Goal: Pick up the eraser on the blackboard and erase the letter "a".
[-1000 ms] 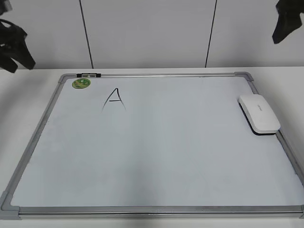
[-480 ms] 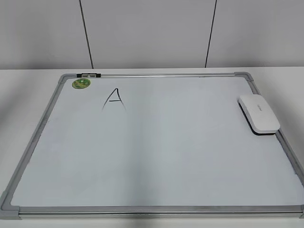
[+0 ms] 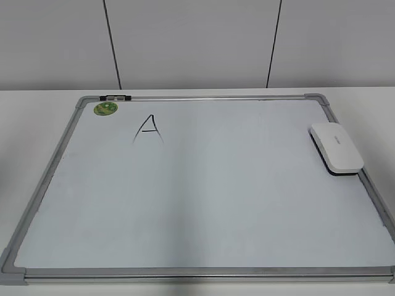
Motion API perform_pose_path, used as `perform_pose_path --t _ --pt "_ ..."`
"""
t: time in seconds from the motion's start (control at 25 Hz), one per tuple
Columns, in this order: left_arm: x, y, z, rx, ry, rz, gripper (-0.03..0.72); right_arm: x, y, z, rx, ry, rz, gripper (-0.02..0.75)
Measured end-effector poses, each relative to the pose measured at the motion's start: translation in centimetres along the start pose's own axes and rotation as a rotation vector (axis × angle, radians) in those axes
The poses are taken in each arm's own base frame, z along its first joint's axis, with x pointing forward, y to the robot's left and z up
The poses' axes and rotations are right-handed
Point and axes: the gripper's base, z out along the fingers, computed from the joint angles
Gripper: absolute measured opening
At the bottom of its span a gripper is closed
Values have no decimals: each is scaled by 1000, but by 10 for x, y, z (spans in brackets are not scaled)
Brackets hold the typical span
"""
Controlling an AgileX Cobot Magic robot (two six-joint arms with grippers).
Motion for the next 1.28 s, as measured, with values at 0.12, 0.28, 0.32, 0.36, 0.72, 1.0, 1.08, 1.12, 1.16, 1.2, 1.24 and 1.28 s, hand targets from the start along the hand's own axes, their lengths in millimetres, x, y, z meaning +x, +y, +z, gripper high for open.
perform_pose_path --t 0.12,0.28,0.32,0.36,0.72,1.0,1.08,1.12,1.16,1.2,1.24,1.28 --pt "28 -7 -10 -3 -21 -7 423 19 4 -10 -12 -5 10 589" --pt "65 -15 -18 -6 -52 -42 423 50 9 -19 -38 0 24 589" --pt "73 -16 -19 -7 -59 -46 423 59 10 -23 -40 -6 25 589" --pt "81 -18 -21 -6 -69 -50 423 66 11 -24 -40 -5 27 589" --pt "145 -20 -8 -53 -55 -8 423 155 19 -22 -56 23 41 589" --pt "183 -16 12 -80 -64 -6 420 205 19 -8 -34 49 39 588" --pt "188 -15 16 -85 -67 -10 419 215 19 -1 -34 74 41 588" --pt "188 -15 16 -88 -73 -9 419 219 19 3 -30 88 41 588" --pt "188 -14 16 -94 -80 -9 419 224 18 8 -22 110 40 588" --pt "187 -14 16 -101 -90 -7 419 228 17 13 -13 131 40 588" --pt "186 -13 16 -111 -95 -4 419 232 16 18 -3 152 37 588" --pt "186 -12 16 -118 -104 -1 419 232 16 18 -3 152 37 588"
